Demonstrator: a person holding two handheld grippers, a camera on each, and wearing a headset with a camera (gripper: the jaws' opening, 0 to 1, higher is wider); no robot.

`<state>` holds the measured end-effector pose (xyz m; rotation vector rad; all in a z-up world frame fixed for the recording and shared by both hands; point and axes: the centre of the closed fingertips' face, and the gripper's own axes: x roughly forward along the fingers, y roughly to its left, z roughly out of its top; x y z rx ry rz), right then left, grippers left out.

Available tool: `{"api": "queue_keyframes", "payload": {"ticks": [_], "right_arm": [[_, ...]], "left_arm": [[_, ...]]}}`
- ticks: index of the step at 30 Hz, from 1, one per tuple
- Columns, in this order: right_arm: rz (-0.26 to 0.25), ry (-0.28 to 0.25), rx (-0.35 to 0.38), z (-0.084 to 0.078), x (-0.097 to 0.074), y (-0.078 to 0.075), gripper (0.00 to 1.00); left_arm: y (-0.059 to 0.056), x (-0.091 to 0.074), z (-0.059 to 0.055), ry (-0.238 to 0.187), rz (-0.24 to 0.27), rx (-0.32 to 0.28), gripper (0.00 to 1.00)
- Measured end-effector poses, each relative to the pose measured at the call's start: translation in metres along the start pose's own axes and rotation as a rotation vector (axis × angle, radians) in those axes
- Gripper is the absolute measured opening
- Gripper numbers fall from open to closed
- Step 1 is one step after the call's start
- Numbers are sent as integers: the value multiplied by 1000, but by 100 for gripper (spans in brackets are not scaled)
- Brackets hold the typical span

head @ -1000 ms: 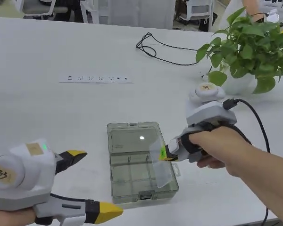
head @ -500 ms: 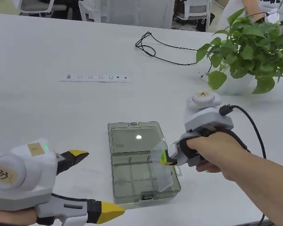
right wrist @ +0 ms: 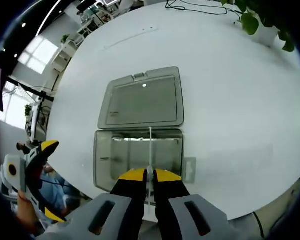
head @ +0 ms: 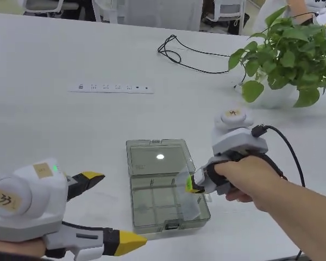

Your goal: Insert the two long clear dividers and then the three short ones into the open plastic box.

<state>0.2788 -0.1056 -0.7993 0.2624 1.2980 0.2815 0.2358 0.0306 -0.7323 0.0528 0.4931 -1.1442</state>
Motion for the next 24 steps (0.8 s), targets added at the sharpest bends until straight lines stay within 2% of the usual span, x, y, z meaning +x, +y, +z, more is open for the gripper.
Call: {"api": "queue_keyframes", "payload": {"ticks": [24], "right_arm": [[7, 18, -14, 2, -1, 5, 6]], "left_arm": [[0, 4, -2, -1, -9, -17, 95]]}}
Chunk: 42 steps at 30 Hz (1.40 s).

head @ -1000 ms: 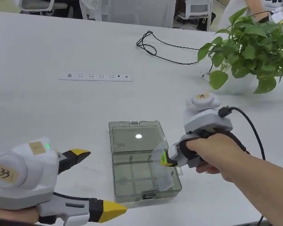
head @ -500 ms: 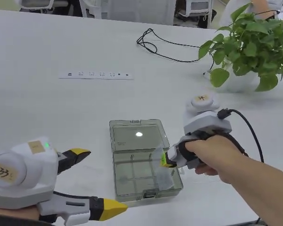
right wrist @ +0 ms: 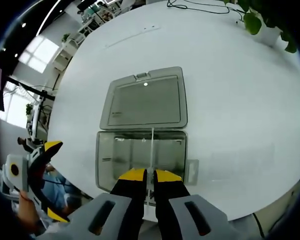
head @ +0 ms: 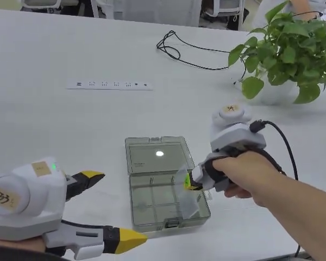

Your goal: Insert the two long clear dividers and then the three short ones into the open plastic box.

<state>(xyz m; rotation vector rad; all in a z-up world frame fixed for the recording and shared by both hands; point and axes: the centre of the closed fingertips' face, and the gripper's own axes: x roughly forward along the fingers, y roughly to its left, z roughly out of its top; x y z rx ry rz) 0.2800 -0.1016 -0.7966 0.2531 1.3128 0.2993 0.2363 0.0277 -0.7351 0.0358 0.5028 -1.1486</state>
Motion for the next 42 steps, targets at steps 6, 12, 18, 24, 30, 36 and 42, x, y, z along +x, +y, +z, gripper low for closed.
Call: {"api": "queue_keyframes", "payload": {"ticks": [6, 12, 18, 24, 30, 36, 42], "right_arm": [[-5, 1, -10, -1, 1, -1, 6], [-7, -3, -30, -1, 3, -1, 7], [-4, -18, -74, -1, 6, 5, 7], [6, -30, -112, -1, 13, 9, 8], [21, -34, -124, -1, 20, 8, 9], [29, -36, -131, -3, 26, 7, 10], [37, -39, -138, -5, 29, 5, 10]], "left_arm": [[0, 1, 0, 2, 1, -3, 95], [0, 1, -2, 8, 0, -2, 96], [1, 2, -5, 18, -1, 2, 97], [2, 2, -4, 17, 1, 3, 97], [4, 1, -4, 21, 8, 2, 97], [6, -1, -4, 21, 15, -4, 96], [6, -1, 0, 18, 21, -5, 96]]}}
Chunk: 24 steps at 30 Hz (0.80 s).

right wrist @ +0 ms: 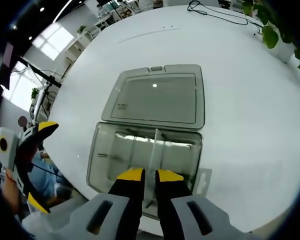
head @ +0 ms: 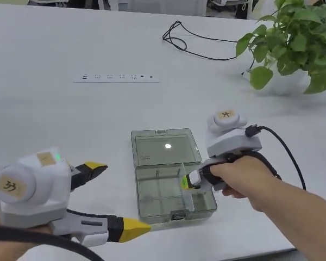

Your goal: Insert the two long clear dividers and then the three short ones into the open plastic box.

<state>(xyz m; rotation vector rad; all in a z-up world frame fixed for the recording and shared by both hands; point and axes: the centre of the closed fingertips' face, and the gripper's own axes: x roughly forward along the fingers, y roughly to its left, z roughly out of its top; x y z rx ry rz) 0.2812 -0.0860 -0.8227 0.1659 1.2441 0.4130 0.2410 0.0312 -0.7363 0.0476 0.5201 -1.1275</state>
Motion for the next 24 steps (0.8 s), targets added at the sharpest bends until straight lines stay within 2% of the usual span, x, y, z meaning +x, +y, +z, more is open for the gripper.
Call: {"api": "queue_keyframes", "payload": {"ticks": [8, 12, 16, 24], "right_arm": [[34, -31, -22, 0, -2, 2, 10], [75, -58, -20, 2, -4, 4, 11], [107, -89, -21, 7, -12, 6, 14], [164, -168, -79, 18, -34, 4, 21]], "left_arm": [[0, -1, 4, 1, 11, 2, 96], [-1, -4, 5, 2, 22, 0, 96], [-1, -7, 7, 4, 42, -5, 96], [-3, -9, 12, 10, 76, -11, 95]]}}
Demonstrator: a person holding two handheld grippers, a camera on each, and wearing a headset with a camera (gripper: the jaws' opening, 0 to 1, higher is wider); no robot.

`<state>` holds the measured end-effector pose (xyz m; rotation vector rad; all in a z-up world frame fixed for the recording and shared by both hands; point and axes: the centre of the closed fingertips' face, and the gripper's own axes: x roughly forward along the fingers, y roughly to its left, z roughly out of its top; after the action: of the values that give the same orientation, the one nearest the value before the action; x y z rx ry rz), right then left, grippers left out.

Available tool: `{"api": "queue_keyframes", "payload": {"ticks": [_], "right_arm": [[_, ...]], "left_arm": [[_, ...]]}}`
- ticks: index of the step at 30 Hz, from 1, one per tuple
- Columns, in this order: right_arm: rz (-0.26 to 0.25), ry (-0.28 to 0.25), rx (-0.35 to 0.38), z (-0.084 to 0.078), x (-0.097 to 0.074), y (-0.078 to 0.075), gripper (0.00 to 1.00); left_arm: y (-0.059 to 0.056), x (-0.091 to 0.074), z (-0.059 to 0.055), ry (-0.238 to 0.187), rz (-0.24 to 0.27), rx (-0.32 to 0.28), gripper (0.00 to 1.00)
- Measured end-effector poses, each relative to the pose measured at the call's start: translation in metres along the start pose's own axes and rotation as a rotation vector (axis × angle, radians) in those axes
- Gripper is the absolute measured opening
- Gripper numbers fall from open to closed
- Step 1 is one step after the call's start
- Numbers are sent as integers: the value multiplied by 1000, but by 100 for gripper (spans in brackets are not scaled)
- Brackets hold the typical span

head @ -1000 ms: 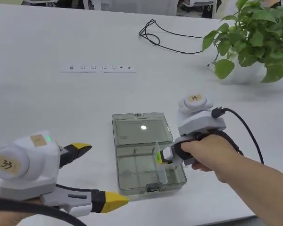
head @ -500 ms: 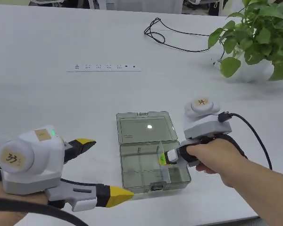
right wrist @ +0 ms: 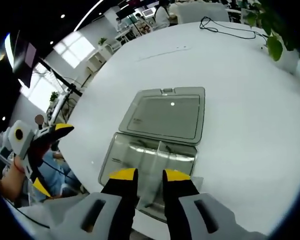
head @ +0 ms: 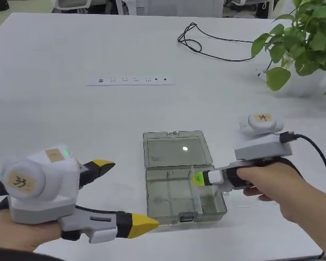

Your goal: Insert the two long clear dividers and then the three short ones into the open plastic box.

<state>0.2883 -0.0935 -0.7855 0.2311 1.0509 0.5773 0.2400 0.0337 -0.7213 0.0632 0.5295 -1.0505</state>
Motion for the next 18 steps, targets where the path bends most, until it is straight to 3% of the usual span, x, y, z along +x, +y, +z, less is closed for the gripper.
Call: {"api": "queue_keyframes", "payload": {"ticks": [12, 18], "right_arm": [[100, -96, -176, 12, -35, 10, 35], [131, -119, -254, 10, -53, 10, 44]], "left_arm": [[0, -4, 4, 10, 71, -23, 95], [-5, -3, 3, 15, 92, -31, 95]]}}
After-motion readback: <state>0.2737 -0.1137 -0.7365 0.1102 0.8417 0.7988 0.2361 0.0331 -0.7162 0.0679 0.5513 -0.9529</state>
